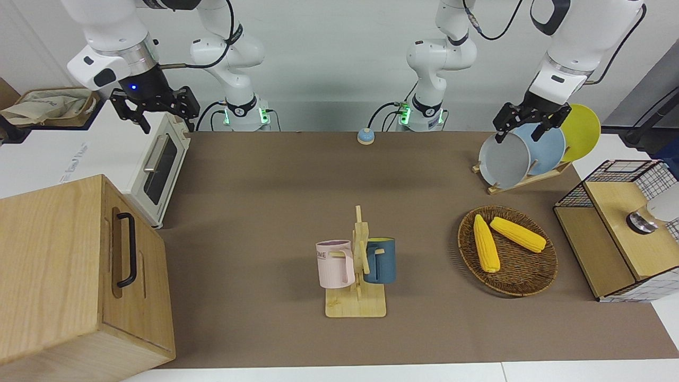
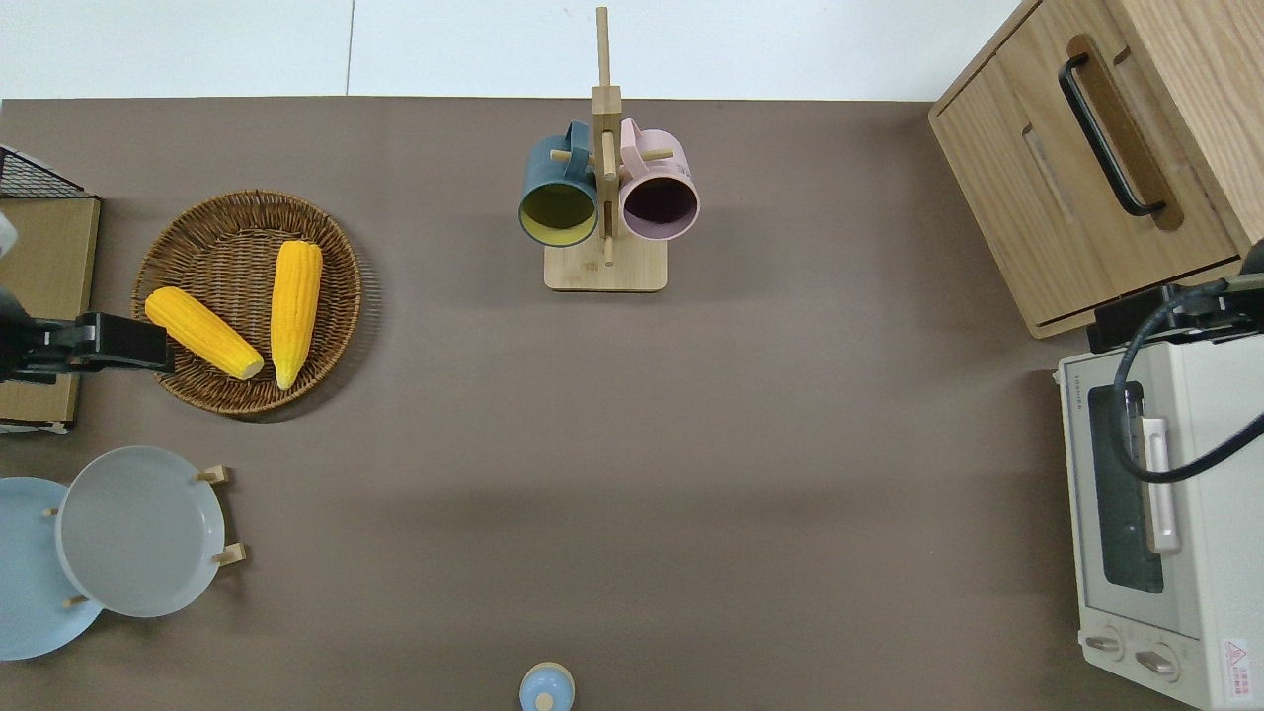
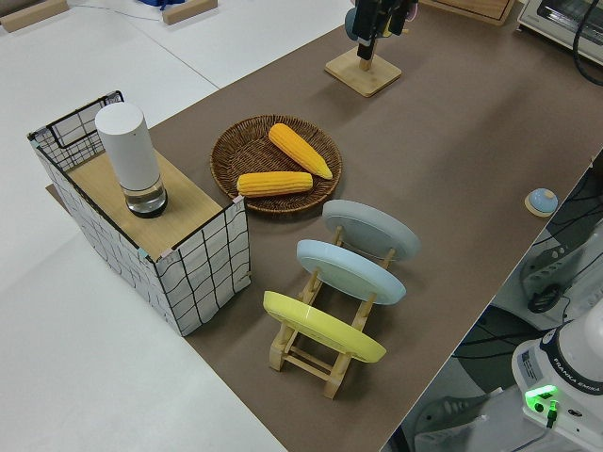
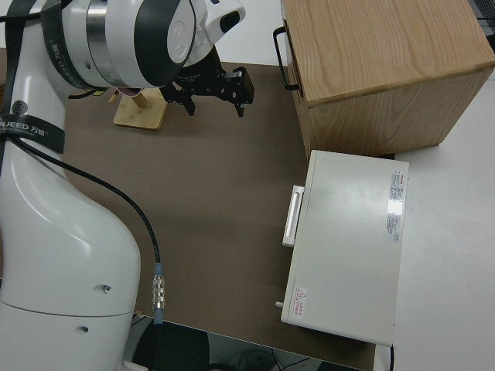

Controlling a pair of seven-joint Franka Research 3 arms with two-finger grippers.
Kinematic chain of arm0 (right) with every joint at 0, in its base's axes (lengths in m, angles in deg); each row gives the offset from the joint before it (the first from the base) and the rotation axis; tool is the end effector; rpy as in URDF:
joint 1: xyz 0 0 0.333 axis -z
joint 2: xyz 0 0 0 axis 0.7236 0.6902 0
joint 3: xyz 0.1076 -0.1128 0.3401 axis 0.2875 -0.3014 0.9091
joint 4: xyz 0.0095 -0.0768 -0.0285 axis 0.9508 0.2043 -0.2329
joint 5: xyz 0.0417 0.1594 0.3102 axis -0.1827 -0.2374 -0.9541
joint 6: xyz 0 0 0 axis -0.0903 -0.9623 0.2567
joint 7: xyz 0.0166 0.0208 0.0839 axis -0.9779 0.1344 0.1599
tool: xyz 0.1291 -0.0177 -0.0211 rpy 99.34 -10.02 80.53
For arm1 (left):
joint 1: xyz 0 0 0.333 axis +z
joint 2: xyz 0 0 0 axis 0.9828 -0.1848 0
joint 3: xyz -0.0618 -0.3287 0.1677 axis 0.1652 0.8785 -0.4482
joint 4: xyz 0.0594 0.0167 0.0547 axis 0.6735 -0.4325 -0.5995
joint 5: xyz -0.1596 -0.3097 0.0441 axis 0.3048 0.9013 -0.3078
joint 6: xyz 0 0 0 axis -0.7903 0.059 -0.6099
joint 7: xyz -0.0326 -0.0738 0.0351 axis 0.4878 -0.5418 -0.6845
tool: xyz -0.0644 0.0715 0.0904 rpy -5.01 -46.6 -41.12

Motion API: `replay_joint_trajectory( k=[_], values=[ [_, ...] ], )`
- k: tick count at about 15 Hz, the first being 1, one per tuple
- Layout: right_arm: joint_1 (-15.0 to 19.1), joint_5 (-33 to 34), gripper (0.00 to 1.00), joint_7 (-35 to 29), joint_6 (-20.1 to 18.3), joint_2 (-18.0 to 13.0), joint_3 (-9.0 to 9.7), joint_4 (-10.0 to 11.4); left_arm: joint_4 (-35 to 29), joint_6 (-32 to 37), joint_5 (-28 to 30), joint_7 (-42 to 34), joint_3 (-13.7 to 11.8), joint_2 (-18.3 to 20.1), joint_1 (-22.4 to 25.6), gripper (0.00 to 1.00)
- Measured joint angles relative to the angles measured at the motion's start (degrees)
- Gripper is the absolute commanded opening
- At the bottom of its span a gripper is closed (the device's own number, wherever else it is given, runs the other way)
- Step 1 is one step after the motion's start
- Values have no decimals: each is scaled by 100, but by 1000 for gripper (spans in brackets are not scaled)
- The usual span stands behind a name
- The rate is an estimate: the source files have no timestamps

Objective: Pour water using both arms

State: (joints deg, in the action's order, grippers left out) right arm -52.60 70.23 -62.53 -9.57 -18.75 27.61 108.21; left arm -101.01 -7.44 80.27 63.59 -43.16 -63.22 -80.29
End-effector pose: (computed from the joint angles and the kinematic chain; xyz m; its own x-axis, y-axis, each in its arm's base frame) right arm 0.5303 0.0024 0.6906 0.9987 0.0361 -0.0351 0.0366 -0.9992 0.0143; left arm 0.5114 -0.0021 0.6624 0.9992 0.0383 0.0097 0.0380 -0.9990 0.0239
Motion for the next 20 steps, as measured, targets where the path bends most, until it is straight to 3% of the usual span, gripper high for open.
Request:
replay_joint_trajectory(
  k=[11, 20],
  values=[
    [324, -166, 983, 3, 169, 0, -5, 0, 0, 1, -58, -433, -112, -19, 170, 991],
    [188, -213, 981, 231, 565, 1, 138, 0, 19, -48, -121, -1771, -259, -208, 1051, 989]
  ],
)
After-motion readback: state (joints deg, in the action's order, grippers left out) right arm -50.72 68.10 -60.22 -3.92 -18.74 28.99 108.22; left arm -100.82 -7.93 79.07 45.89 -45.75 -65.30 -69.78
